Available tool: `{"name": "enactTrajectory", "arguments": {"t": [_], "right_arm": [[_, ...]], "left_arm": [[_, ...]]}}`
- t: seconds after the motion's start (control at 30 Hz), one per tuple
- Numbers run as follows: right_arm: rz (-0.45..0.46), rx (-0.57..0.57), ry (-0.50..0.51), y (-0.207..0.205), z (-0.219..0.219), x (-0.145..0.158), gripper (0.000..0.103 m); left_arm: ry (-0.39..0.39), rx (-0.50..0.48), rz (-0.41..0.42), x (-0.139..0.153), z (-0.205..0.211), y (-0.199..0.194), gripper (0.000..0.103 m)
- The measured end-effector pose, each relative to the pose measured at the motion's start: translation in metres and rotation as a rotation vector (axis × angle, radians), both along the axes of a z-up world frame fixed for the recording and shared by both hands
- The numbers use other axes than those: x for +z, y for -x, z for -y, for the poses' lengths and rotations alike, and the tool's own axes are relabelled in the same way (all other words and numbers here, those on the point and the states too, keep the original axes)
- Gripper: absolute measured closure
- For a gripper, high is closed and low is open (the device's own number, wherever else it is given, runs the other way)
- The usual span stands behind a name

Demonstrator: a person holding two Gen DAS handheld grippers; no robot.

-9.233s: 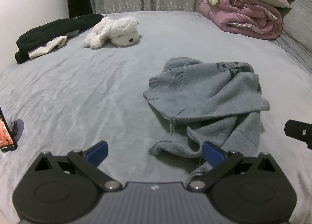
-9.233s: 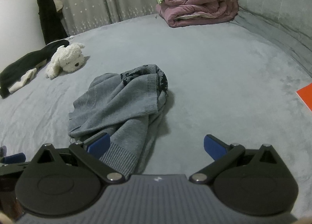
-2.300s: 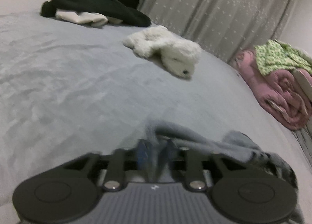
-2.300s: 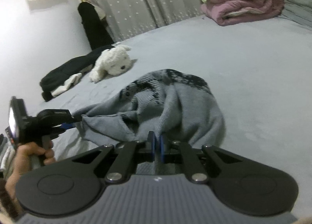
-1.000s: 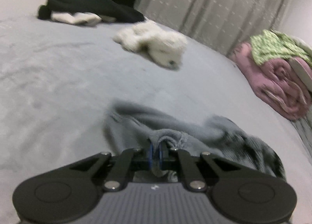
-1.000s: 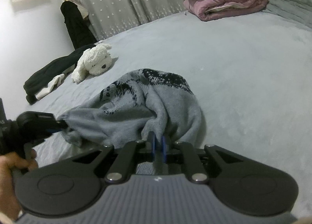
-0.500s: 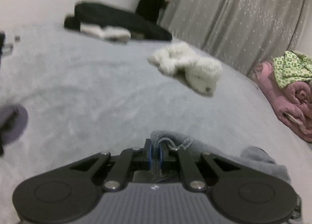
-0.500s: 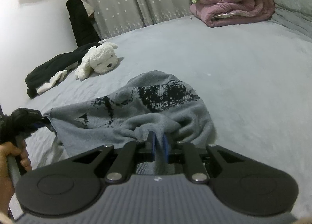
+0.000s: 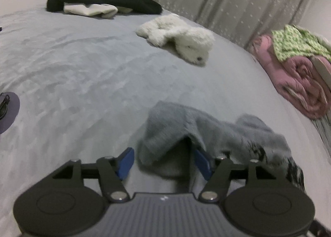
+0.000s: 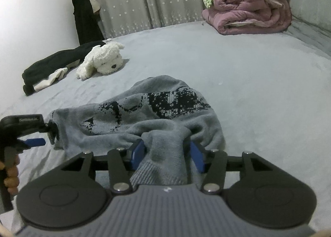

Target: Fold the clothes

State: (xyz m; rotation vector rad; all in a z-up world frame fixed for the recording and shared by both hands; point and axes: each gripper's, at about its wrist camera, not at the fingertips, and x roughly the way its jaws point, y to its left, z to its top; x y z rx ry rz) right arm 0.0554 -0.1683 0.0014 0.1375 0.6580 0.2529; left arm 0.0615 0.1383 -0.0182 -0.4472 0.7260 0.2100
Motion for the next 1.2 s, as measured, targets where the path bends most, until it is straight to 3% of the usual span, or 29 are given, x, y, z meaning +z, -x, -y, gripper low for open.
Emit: {"name": "enactTrajectory", "arguments": {"t": [0.27, 0.47, 0.63, 0.7, 0.77, 0.8, 0.83, 0.87, 1.2], "right_arm": [[0.012, 0.033, 0.059, 0.012, -0.005, 0.003, 0.044], [0.004, 0.102, 0.058, 0.024, -0.009, 0.002, 0.044], [0.005, 0.104, 0.083, 0.025, -0.009, 0.000, 0.044], [-0.001, 0.085, 0.080, 0.023, -0.004, -0.001, 0.044], [-0.013, 0.062, 0.068, 0.020, 0.003, -0.003, 0.044], [-0.019, 0.050, 0.063, 0.018, 0.006, -0.003, 0.044], [-0.024, 0.040, 0.058, 0.017, 0.010, -0.004, 0.044], [-0.026, 0.031, 0.055, 0.015, 0.013, -0.004, 0.044], [-0.043, -0.061, 0.000, 0.003, 0.037, -0.011, 0.044]], "left_arm": [[-0.010, -0.156, -0.053, -0.005, 0.023, 0.025, 0.028], [0.161, -0.279, -0.065, -0.015, 0.037, 0.033, 0.031], [0.265, -0.348, -0.080, -0.024, 0.059, 0.032, 0.041], [0.248, -0.366, -0.077, -0.026, 0.071, 0.033, 0.045], [0.186, -0.362, -0.054, -0.024, 0.080, 0.034, 0.055], [0.153, -0.358, -0.041, -0.023, 0.085, 0.035, 0.065], [0.124, -0.351, -0.028, -0.022, 0.087, 0.035, 0.086], [0.097, -0.342, -0.015, -0.020, 0.088, 0.035, 0.095], [0.057, -0.213, 0.164, 0.010, 0.064, 0.031, 0.097]]}}
